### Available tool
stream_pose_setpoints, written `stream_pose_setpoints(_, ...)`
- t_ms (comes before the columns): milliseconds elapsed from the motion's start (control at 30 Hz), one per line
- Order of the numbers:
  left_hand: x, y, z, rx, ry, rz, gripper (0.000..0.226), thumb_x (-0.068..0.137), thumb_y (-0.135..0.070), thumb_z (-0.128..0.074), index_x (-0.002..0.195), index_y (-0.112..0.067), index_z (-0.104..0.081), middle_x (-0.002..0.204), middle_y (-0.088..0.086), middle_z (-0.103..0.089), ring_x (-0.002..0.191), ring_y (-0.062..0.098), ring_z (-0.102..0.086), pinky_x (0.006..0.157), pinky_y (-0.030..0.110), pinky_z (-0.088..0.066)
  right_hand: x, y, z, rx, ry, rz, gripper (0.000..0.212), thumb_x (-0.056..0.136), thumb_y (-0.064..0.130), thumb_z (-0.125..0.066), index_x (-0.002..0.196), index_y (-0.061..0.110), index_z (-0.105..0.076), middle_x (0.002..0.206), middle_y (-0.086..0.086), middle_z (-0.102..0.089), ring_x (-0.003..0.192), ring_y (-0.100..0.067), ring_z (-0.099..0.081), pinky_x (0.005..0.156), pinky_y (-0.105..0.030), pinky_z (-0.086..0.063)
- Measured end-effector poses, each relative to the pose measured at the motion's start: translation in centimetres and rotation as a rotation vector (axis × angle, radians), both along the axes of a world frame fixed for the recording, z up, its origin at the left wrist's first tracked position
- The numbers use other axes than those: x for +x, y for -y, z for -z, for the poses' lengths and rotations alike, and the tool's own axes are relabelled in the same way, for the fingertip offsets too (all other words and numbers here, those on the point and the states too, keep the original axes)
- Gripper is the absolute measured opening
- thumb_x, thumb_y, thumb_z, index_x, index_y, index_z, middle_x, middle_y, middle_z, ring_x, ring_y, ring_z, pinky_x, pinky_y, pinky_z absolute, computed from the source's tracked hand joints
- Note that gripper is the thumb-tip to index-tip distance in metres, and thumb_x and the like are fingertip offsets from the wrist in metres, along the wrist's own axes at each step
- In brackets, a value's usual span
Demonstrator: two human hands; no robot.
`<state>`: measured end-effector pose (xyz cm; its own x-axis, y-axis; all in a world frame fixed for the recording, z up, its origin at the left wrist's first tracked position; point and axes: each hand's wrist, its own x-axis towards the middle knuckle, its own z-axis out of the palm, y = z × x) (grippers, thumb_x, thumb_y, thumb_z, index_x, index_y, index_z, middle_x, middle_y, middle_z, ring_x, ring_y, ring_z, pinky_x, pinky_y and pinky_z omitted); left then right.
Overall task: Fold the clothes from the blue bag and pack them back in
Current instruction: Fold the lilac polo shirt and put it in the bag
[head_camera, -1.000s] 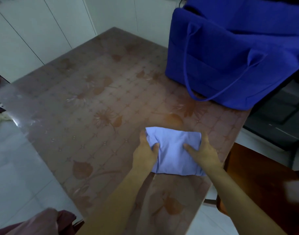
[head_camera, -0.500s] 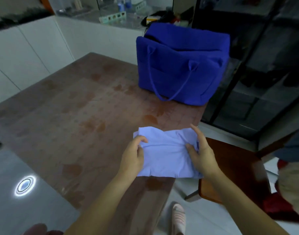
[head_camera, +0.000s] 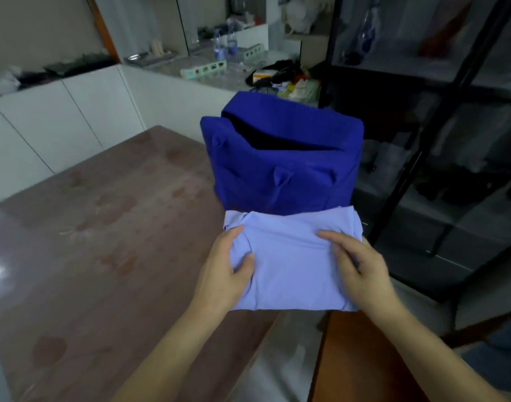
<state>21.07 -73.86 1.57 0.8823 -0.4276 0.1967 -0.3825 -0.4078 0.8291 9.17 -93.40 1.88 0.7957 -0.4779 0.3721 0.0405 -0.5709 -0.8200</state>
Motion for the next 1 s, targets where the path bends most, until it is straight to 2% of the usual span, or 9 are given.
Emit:
stream_pose_setpoints(133,1.6,4.5,-5.0,-0.069,0.121,0.036,0.050,0.088,-0.015,-0.061,0.135,-0.023,-0.045,0.132,-0.020,-0.042,0.115,-0.014,-0.036,0.089,-0.006,-0.023,1.0,4.9,-5.0,-0.057,0.103,-0.028,0.051,0.089,0.006,-0.045,0.102,0.052,-0.063,0.077,0.006,-0.044,0.067,0.002,-0.047,0.060,-0.006,-0.034)
stream_pose_setpoints(233,4.7,7.5,-9.2,-0.072,0.256,0.056,0.050,0.089,-0.015,-0.061,0.135,-0.018,-0.045,0.130,-0.017,-0.041,0.115,-0.010,-0.036,0.088,-0.008,-0.020,3.8,7.4,-8.3,-0.138,0.147,0.009,0.045,0.085,0.007,-0.041,0.103,0.041,-0.063,0.077,0.001,-0.045,0.069,0.005,-0.045,0.061,-0.005,-0.034)
stream_pose_setpoints(333,8.7,10.3,-13.0,-0.006,0.382,0.066,0.052,0.090,-0.018,-0.061,0.138,-0.015,-0.041,0.136,-0.006,-0.043,0.120,0.000,-0.037,0.090,0.002,-0.024,7.8,9.6,-11.4,-0.238,0.137,0.060,0.040,0.087,0.006,-0.045,0.112,0.029,-0.066,0.090,-0.008,-0.052,0.073,-0.001,-0.044,0.069,-0.003,-0.035)
stream_pose_setpoints(433,13.5,12.9,-15.8,0.090,0.491,0.093,0.061,0.088,-0.027,-0.065,0.140,-0.010,-0.038,0.142,0.006,-0.041,0.129,0.017,-0.039,0.094,0.014,-0.025,11.8,11.4,-13.6,-0.344,0.055,0.059,0.038,0.092,0.004,-0.048,0.124,0.017,-0.062,0.113,-0.018,-0.053,0.101,-0.027,-0.055,0.083,-0.019,-0.038)
stream_pose_setpoints(567,19.8,16.3,-17.0,0.279,0.564,0.187,0.069,0.086,-0.033,-0.065,0.143,-0.008,-0.034,0.143,0.013,-0.037,0.130,0.026,-0.038,0.100,0.027,-0.030,16.8,13.8,-13.8,-0.521,-0.119,0.016,0.040,0.095,0.015,-0.047,0.136,0.018,-0.051,0.138,-0.016,-0.041,0.121,-0.034,-0.046,0.096,-0.024,-0.036)
stream_pose_setpoints(667,23.6,18.6,-15.6,0.443,0.527,0.233,0.071,0.087,-0.026,-0.064,0.145,-0.007,-0.028,0.144,0.017,-0.032,0.128,0.032,-0.040,0.101,0.036,-0.034,20.8,15.6,-12.0,-0.621,-0.332,-0.030,0.047,0.093,0.017,-0.047,0.140,0.024,-0.043,0.135,-0.014,-0.037,0.112,-0.040,-0.050,0.092,-0.040,-0.045)
stream_pose_setpoints(767,26.3,20.4,-12.0,0.633,0.434,0.321,0.080,0.088,-0.031,-0.063,0.149,-0.011,-0.016,0.150,0.016,-0.019,0.131,0.033,-0.038,0.101,0.037,-0.036,24.2,16.4,-9.6,-0.630,-0.569,-0.090,0.042,0.096,0.021,-0.043,0.138,0.024,-0.043,0.141,-0.011,-0.032,0.111,-0.038,-0.051,0.088,-0.040,-0.046)
stream_pose_setpoints(900,27.9,22.2,-5.2,0.861,0.128,0.485,0.096,0.082,-0.033,-0.068,0.151,-0.017,-0.001,0.154,0.009,-0.002,0.129,0.029,-0.039,0.100,0.028,-0.037,26.5,17.3,-5.2,-0.657,-0.909,-0.233,0.051,0.093,0.036,-0.049,0.141,0.036,-0.033,0.150,-0.009,-0.015,0.114,-0.036,-0.049,0.092,-0.040,-0.044)
stream_pose_setpoints(1000,28.8,23.1,-1.0,1.009,0.005,0.578,0.092,0.085,-0.023,-0.062,0.150,-0.019,0.003,0.156,0.007,0.004,0.123,0.024,-0.043,0.093,0.023,-0.038,27.4,17.9,-0.7,-0.617,-1.074,-0.310,0.048,0.094,0.027,-0.052,0.139,0.021,-0.038,0.141,-0.013,-0.030,0.109,-0.032,-0.051,0.090,-0.036,-0.044)
